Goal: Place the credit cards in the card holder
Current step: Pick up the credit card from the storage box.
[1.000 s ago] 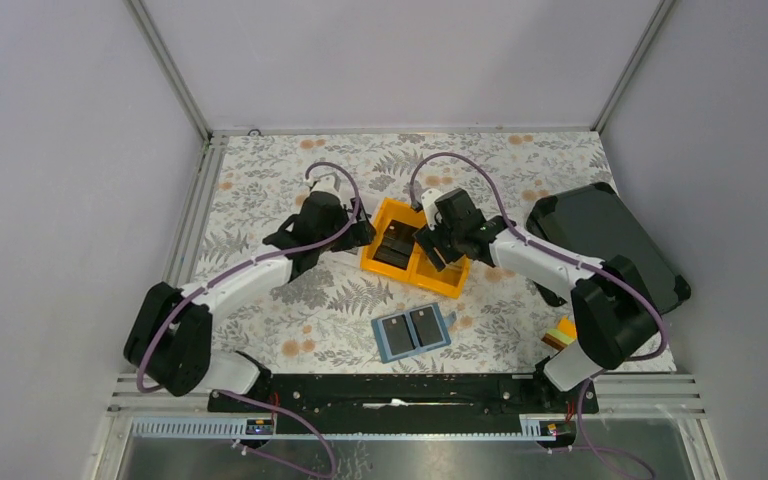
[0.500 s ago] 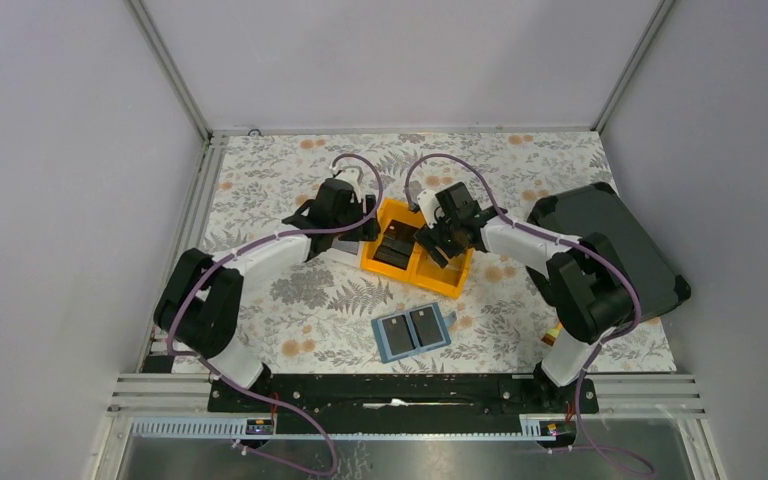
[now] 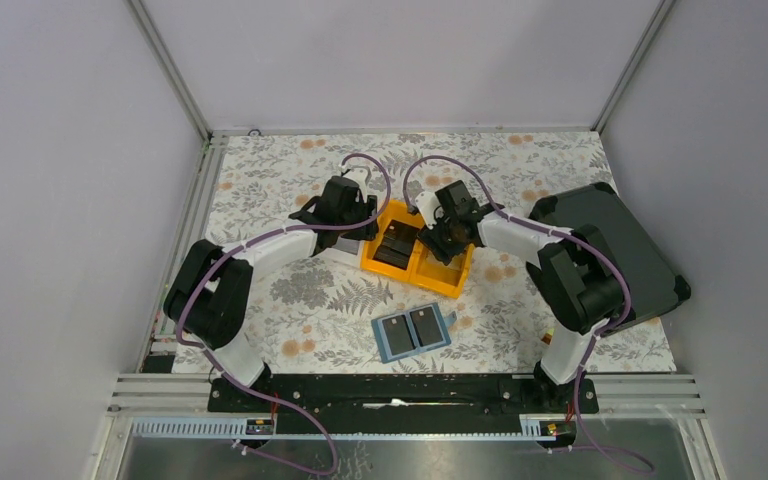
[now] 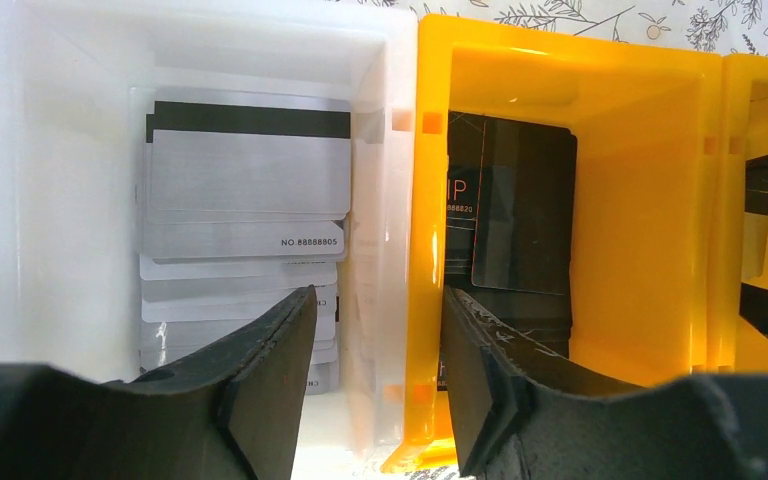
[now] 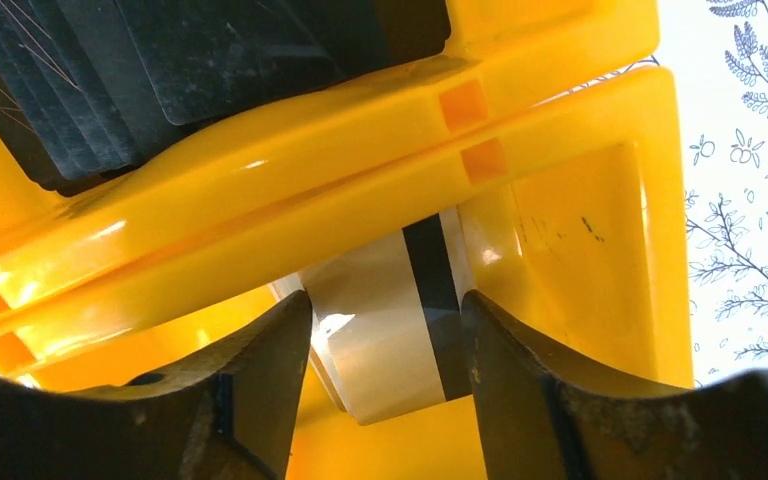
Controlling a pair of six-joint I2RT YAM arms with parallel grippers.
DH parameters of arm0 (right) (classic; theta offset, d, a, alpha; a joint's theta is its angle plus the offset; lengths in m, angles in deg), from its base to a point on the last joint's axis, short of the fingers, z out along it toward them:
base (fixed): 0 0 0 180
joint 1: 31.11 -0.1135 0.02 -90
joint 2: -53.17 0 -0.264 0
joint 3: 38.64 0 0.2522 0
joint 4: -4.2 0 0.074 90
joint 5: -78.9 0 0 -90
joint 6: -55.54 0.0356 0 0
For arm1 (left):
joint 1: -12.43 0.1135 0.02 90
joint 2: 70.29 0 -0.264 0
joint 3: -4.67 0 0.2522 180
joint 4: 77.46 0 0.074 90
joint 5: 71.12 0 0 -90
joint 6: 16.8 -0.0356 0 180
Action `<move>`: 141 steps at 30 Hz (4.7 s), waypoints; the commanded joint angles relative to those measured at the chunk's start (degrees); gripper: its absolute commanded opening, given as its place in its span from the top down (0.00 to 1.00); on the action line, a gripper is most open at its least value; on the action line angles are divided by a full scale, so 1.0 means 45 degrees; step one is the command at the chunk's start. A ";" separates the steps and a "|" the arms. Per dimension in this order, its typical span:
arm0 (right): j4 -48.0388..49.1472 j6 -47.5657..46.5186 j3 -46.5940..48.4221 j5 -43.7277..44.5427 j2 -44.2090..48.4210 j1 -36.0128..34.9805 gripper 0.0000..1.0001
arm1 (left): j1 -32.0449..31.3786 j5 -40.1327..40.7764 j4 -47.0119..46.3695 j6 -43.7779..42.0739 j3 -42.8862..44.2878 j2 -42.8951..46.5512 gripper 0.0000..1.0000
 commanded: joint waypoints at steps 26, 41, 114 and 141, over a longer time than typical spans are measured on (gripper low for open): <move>-0.0632 -0.0707 0.1189 0.1014 -0.0143 0.0187 0.31 | 0.0079 0.0999 0.0001 -0.0475 0.0329 0.0540 0.50; -0.0526 -0.0884 0.1137 0.1779 0.0293 0.0187 0.37 | 0.0079 0.1028 0.0071 -0.0516 0.0316 0.0522 0.51; 0.2405 -0.1010 -0.0315 0.4396 0.0947 -0.0714 0.53 | 0.0060 0.1106 0.0579 -0.1861 0.0817 0.0166 0.78; 0.3655 -0.1115 -0.0528 0.4176 0.0423 -0.1353 1.00 | 0.0060 0.1155 0.0506 -0.1585 0.0594 0.0406 0.77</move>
